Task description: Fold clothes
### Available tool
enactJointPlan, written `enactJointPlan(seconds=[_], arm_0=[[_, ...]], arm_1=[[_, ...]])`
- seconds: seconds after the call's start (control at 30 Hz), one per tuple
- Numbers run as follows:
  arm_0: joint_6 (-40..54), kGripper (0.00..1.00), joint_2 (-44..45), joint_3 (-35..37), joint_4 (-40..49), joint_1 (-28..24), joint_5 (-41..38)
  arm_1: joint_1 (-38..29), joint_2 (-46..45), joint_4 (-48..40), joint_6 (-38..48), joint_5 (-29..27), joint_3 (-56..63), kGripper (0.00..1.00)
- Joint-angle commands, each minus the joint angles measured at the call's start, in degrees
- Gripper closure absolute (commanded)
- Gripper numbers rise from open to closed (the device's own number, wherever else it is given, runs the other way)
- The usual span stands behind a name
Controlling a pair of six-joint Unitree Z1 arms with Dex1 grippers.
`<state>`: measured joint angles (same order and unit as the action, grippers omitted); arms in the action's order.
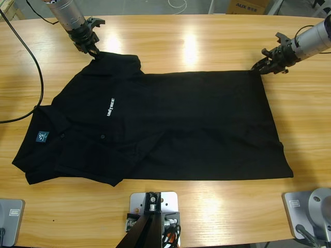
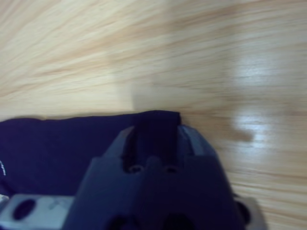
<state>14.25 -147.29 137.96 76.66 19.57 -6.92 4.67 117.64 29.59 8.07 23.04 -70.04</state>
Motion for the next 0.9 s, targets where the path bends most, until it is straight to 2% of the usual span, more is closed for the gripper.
enactJointPlan(seconds=[0.03,0.23,0.47,0.57,0.7,0.9], arm_0=[[-1.77,1.0,-4.33,0.03,0.64,0.25,-1.37],[-2.79,1.0,-1.6,0.12,1.15,0.85,-2.78],[-3.0,1.0,3.65,-0.9,5.42,0.98,-4.19],[-3.27,1.0,7.7,-5.28,5.63,0.96,-4.33],[-2.55,1.0,12.16,-14.61,5.38,0.82,-5.98],[-1.72,1.0,14.59,-24.05,5.21,1.5,-11.34]], arm_1=[[0.43,7.22,-1.55,-4.68,-0.74,1.94,1.0],[0.43,5.3,-2.16,-5.91,-0.39,2.66,1.0],[-1.82,-4.4,-0.63,-3.57,3.32,5.82,1.0],[-3.07,-7.77,-0.3,-2.55,4.38,8.78,1.0],[-3.08,-10.94,-0.14,-3.04,4.38,13.17,1.0],[-3.65,-16.39,3.88,-3.04,4.68,14.58,1.0]])
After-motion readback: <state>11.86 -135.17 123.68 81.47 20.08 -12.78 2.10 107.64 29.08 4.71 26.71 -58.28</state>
